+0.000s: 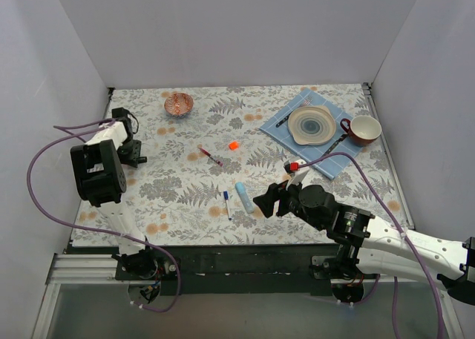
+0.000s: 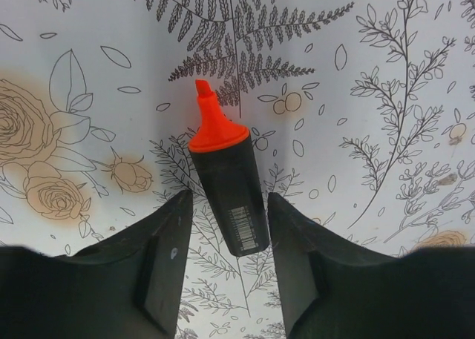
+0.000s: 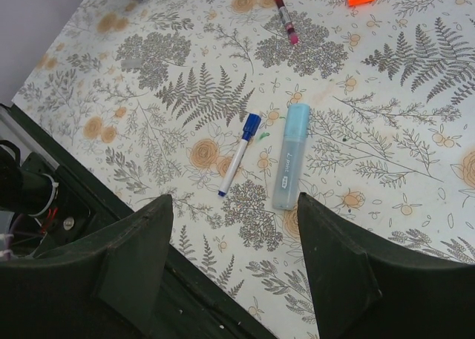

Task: Insert the pens into the pen caps

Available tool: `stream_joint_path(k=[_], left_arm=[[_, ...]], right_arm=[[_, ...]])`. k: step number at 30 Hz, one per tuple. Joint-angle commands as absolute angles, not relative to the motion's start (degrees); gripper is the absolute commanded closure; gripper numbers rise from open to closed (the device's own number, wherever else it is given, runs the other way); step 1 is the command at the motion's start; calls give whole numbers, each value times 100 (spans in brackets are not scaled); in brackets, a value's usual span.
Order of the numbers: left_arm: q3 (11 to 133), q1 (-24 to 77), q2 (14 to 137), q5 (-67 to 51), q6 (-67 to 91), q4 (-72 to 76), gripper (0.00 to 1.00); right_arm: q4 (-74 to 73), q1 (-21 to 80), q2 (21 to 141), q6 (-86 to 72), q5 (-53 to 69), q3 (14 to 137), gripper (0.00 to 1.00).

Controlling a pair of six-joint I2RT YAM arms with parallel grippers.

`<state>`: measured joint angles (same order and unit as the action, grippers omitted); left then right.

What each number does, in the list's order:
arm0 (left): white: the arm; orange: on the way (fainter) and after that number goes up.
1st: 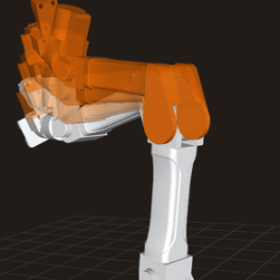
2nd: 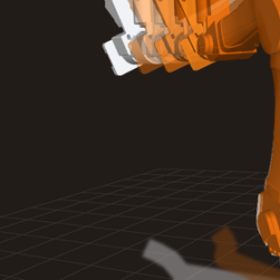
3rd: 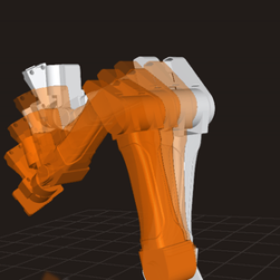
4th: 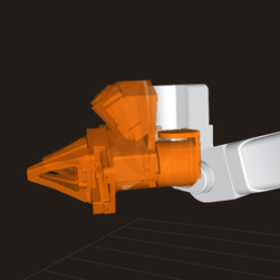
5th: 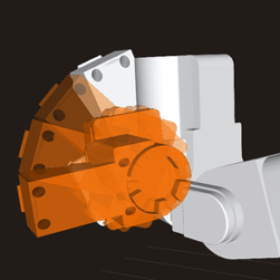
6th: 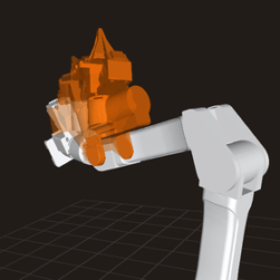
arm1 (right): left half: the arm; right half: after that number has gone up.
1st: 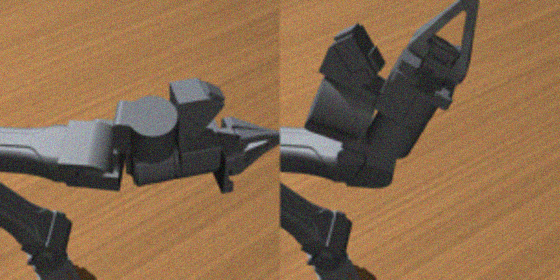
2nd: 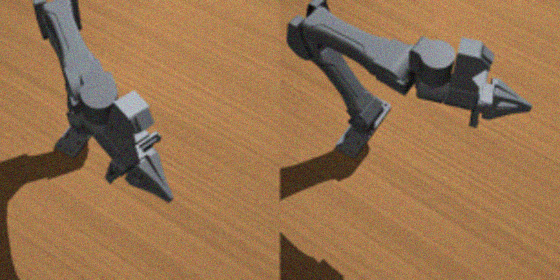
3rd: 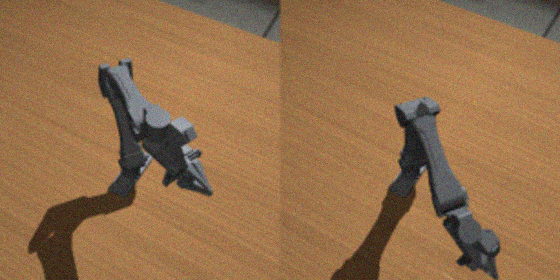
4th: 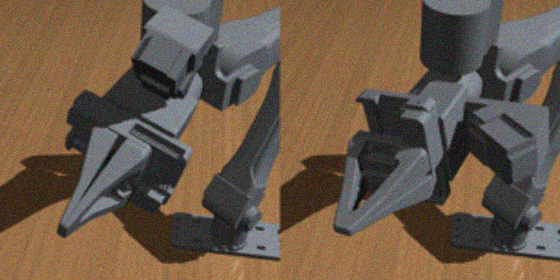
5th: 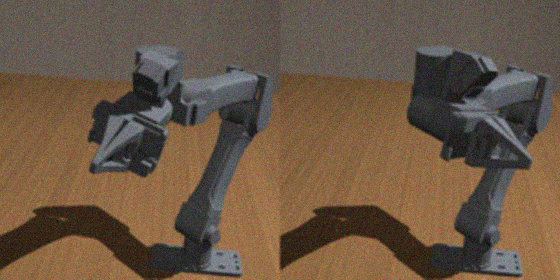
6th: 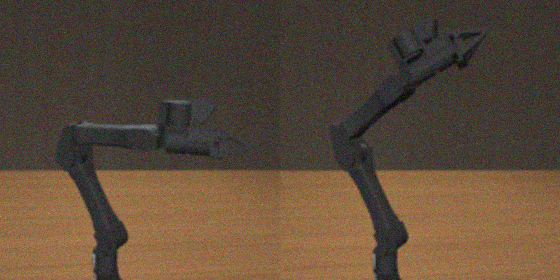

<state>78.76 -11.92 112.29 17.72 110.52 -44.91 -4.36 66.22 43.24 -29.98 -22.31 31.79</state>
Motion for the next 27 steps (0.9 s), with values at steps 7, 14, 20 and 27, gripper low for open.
stream_joint_path(k=[7,14,20,27], left_arm=[[7585,-1222,11206,1548,10600,-4377,99],[6805,-749,10407,879,9757,-3710,100],[6425,278,9484,599,9132,-3393,100],[5924,1361,8579,-210,8938,-2884,100]], right_arm=[[-88,6609,4342,-3102,-2118,3393,26],[-352,6127,5385,-3208,-1425,4244,25],[314,5257,6150,-3209,-186,4570,25],[868,4905,7101,-2892,904,4904,22]])
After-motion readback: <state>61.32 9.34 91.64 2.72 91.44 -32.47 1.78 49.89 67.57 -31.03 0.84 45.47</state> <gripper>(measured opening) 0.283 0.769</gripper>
